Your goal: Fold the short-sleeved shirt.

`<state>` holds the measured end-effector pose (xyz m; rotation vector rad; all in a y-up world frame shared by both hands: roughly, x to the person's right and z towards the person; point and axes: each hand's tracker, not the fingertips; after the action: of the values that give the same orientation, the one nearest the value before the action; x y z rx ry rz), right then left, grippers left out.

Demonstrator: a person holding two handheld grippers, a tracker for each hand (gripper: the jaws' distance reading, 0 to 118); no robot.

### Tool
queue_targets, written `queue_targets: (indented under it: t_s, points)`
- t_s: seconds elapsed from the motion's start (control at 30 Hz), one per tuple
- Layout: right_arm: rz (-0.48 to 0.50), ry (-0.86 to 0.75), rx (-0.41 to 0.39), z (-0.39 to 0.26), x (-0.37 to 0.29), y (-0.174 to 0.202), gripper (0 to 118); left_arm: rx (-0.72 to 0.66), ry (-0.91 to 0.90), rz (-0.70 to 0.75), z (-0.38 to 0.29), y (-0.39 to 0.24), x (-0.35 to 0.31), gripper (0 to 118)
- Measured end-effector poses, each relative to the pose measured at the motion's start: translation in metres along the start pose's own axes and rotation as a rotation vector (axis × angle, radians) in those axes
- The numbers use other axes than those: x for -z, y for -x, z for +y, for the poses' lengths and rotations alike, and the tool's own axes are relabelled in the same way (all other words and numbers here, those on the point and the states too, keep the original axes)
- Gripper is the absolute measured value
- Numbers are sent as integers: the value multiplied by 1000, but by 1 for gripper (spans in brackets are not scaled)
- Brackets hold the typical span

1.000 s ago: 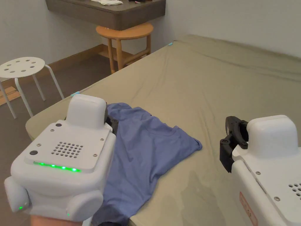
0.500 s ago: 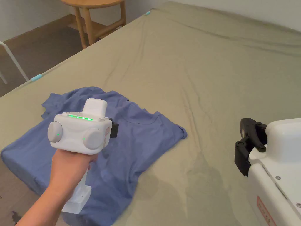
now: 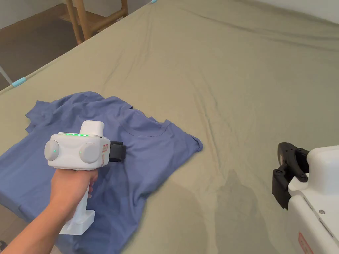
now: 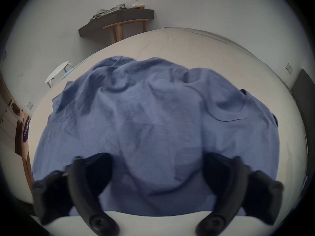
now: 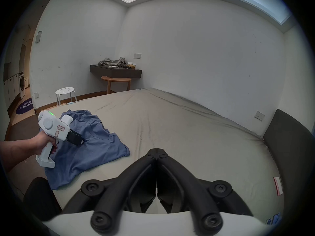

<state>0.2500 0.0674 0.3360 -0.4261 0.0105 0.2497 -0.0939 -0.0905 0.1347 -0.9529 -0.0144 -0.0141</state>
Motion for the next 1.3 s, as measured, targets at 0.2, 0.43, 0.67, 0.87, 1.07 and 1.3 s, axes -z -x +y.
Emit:
queue_targets:
  t_s: [0.2, 0.43, 0.67, 0.87, 1.07, 1.3]
  points:
    - [6, 0, 8, 0, -10, 0, 1, 91, -29, 20, -1, -20, 0, 0]
    - [-20, -39, 23, 5, -42, -16, 1, -79, -220, -133, -20, 6, -40, 0]
    - [-54, -99, 58, 6, -83, -30, 1, -82, -480, -167, -8, -1, -145, 0]
    - [-72, -150, 81, 1, -118, -39, 1, -53, -746, -191, 11, -3, -255, 0]
    - [-113, -204, 100, -3, -151, -58, 1, 102, -981, -215, 42, -34, -359, 0]
    - [-221, -267, 131, -1, -198, -95, 1, 233, -1130, -275, 73, -94, -444, 0]
